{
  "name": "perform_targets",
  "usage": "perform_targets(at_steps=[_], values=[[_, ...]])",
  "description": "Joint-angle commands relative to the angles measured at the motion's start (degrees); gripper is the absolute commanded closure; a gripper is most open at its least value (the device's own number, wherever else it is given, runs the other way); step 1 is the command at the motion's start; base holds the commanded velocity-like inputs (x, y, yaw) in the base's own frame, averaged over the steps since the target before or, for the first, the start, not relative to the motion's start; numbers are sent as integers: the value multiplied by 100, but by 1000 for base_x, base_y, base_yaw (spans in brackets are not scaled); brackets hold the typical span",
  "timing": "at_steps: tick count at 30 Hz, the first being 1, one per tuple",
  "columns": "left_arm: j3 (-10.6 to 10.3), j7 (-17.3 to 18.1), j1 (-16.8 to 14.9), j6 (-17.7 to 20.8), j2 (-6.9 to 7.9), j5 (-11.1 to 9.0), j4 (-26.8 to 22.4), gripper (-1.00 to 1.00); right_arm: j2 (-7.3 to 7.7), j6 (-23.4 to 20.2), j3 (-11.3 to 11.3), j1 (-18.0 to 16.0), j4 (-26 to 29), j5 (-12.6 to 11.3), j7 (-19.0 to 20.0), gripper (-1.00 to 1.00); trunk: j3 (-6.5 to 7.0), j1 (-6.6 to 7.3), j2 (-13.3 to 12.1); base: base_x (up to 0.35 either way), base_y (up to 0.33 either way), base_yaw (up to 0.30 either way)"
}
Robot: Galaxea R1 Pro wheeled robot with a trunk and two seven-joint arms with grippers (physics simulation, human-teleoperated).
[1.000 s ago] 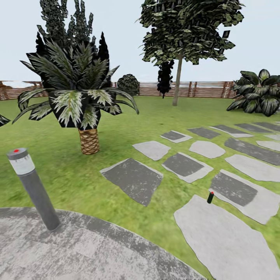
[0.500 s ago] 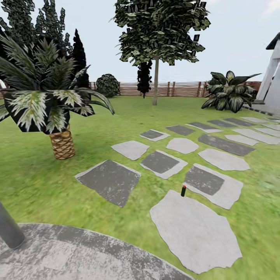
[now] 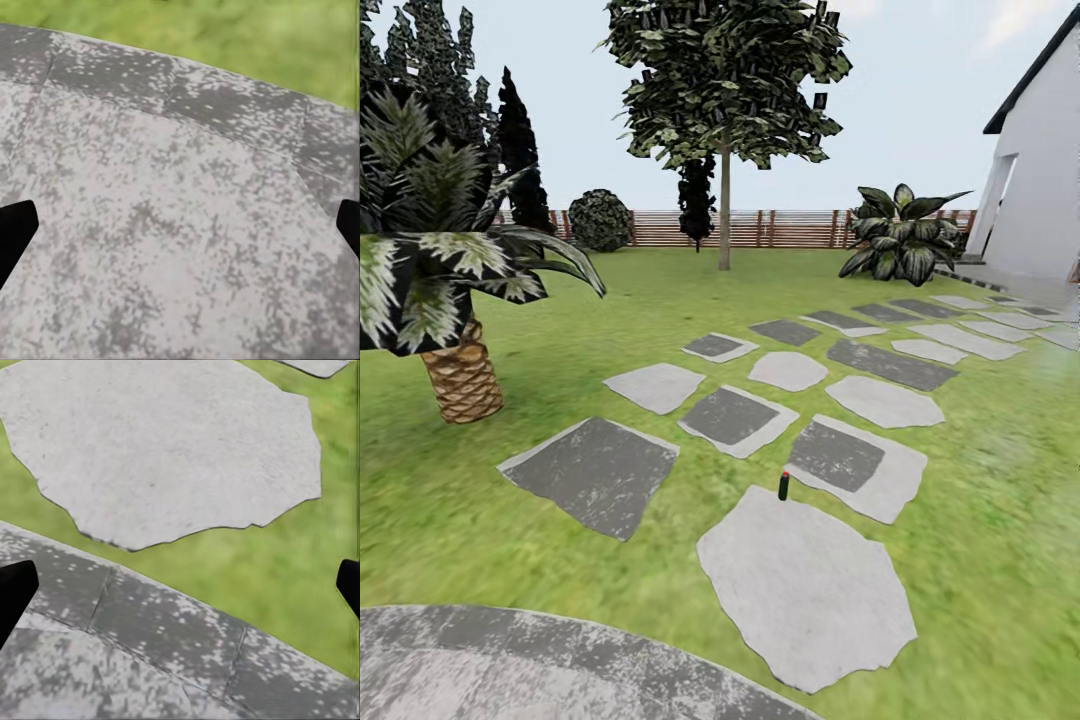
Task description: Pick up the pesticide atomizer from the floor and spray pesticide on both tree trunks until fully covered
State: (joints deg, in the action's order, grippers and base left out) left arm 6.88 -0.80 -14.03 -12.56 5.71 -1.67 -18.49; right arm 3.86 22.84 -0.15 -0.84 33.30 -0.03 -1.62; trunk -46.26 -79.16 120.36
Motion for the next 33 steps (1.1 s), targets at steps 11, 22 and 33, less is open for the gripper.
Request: perform_targets(at_steps=[11, 22, 33], values=[[6, -8, -3, -19, 12, -17, 3, -100, 1, 19, 24, -4, -16, 20, -13, -100, -5, 0, 2, 126, -263, -2], [7, -8, -3, -19, 18, -17, 3, -100, 1, 12, 8, -5, -16, 21, -22, -100, -5, 0, 2, 189, -233, 0], [7, -8, -3, -19, 18, -17, 3, -100, 1, 10, 1, -4, -11, 14, -30, -100, -5, 0, 2, 198, -229, 0]])
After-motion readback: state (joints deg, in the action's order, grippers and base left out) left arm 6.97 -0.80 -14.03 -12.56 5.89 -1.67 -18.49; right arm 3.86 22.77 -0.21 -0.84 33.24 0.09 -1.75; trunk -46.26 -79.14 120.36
